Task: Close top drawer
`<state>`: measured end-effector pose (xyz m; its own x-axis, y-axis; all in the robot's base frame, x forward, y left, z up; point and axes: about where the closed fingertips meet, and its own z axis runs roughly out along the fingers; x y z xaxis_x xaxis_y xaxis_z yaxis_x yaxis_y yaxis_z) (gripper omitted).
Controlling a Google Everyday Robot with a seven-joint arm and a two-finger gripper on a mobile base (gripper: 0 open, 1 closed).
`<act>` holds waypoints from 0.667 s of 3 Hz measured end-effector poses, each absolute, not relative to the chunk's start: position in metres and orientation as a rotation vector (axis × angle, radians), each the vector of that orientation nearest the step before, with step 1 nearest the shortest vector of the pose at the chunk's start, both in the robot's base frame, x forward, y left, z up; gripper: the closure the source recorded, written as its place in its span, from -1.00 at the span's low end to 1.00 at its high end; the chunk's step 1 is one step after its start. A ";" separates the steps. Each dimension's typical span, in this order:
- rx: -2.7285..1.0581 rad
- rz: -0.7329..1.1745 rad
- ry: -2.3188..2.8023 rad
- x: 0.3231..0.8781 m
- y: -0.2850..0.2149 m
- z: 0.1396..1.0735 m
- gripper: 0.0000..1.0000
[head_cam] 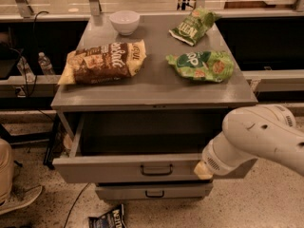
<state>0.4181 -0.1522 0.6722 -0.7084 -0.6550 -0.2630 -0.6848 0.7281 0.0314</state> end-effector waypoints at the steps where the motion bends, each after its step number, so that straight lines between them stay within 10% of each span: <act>1: -1.058 0.169 2.664 0.437 -0.149 0.673 1.00; 2: -1.059 0.146 2.575 0.488 -0.133 0.675 1.00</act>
Offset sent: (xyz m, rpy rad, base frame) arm 0.1353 0.0357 0.0029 0.0430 -0.2201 0.0282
